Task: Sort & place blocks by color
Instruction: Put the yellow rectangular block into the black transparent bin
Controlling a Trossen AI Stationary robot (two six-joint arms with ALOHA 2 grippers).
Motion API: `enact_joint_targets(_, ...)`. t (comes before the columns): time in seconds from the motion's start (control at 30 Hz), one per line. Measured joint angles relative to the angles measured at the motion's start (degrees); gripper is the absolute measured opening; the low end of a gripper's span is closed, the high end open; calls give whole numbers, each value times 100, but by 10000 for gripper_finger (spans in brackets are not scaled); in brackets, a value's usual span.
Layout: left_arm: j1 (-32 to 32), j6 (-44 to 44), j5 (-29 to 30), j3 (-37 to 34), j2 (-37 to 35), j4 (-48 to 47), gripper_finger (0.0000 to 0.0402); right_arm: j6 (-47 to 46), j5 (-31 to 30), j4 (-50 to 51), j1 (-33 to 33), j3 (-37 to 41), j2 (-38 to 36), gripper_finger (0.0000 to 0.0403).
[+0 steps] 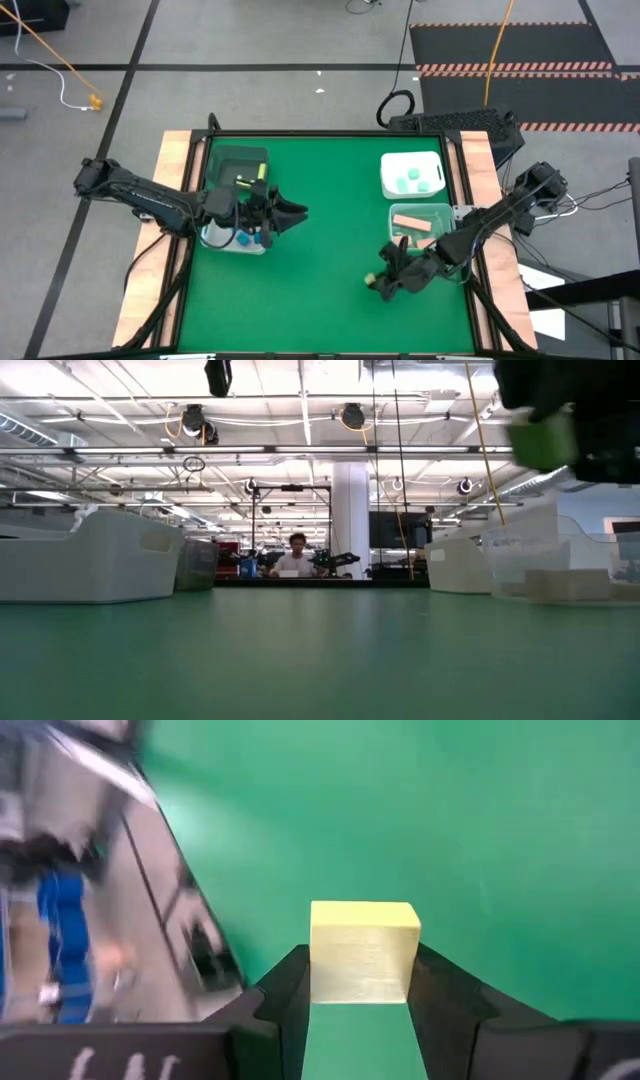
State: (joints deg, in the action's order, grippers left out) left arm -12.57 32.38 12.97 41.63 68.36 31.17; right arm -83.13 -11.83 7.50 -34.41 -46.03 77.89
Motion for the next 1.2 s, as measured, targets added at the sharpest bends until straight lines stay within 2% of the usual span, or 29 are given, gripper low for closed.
enact_joint_targets(0.13,-124,-1416,-8,0,0,-8,136,659,-794,-641,231,4,-142,122)
enact_joint_targets(0.27,-180,-2450,-5,0,0,-14,143,1255,-916,-1624,572,4,-149,122)
enact_joint_targets(0.53,-178,-3120,-5,0,0,-12,209,1986,-901,-3554,1394,1,-151,122)
enact_joint_targets(0.67,-178,-3918,-4,0,0,3,249,1985,-647,-4133,1838,1,-152,123)
enact_joint_targets(0.8,-138,-4610,106,0,0,37,270,1981,-376,-4737,2269,-1,-155,123)
enact_joint_targets(1.0,76,-4731,351,0,0,150,273,1932,75,-5177,2700,-3,-81,123)
enact_joint_targets(1.2,369,-4774,354,2,2,246,273,1829,610,-5291,2870,-319,343,123)
